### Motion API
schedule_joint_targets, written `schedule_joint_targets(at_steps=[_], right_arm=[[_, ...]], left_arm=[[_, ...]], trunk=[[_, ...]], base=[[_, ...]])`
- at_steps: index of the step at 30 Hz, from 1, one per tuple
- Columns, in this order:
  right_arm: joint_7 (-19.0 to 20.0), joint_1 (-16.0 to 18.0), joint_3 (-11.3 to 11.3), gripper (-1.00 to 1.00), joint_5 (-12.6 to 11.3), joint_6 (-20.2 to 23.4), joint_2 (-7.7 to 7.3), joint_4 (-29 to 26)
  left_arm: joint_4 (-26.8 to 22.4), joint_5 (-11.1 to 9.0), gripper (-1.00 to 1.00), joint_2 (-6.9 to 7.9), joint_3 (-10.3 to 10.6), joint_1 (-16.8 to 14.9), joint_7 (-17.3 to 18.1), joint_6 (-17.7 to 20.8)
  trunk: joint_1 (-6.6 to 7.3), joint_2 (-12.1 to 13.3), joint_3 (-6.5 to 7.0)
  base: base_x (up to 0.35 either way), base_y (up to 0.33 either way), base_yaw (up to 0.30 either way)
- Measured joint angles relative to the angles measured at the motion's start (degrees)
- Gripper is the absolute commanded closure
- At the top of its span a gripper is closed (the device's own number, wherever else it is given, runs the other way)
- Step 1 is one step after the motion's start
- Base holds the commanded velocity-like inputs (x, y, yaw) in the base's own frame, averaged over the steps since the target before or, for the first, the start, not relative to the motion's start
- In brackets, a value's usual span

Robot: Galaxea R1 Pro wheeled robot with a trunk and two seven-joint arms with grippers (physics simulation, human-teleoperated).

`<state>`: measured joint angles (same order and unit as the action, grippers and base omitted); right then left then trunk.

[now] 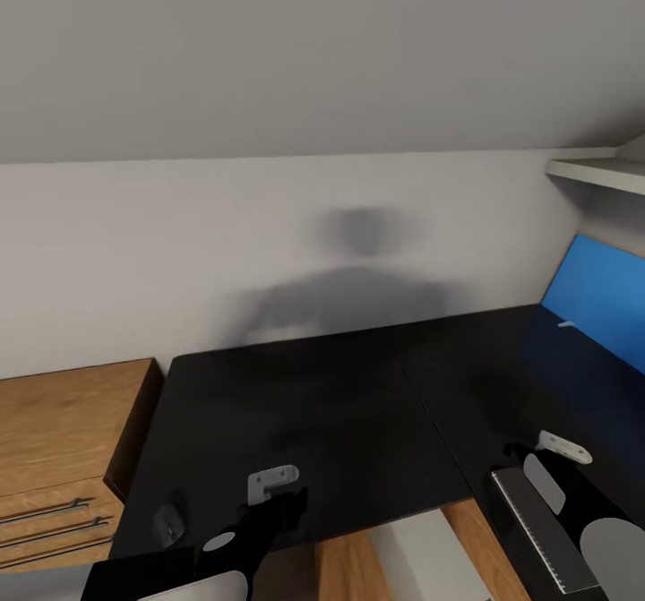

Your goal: In the bedroom, organize the workspace by keeping the computer under the desk, ensuring the monitor is on the desk, placing the keyboard on the desk next to the monitor, placing the mouse on the desk next to the keyboard, moving the folder from the swivel chair onto the desk next to the mouse, stacking the notebook on top of the folder with the pen on top of the notebook, and positioning the swivel chair next to the desk.

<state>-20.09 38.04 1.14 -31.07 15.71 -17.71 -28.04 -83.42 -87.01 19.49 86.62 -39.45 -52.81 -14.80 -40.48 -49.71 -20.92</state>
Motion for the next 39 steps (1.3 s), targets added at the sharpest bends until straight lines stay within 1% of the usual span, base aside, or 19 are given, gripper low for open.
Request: schedule_joint_targets(at_steps=[24,31,39], right_arm=[[-0.1,0.0,0.0,-1.00,0.0,0.2,-0.10,0.1],[-0.2,0.0,0.0,-1.00,0.2,0.1,-0.10,-1.3],[-0.2,0.0,0.0,-1.00,0.1,0.1,-0.10,-1.3]], left_arm=[[0.0,0.0,-1.00,0.00,0.1,0.0,0.0,0.0],[0.0,0.0,-1.00,-0.03,0.1,0.0,0.0,0.0],[0.0,0.0,-1.00,0.00,0.0,0.0,0.0,0.1]], trunk=[[-5.27,-9.6,-4.31],[-6.80,-12.5,-5.57],[-6.81,-12.5,-5.57]], base=[[0.000,0.000,0.000],[0.000,0.000,0.000],[0.000,0.000,0.000]])
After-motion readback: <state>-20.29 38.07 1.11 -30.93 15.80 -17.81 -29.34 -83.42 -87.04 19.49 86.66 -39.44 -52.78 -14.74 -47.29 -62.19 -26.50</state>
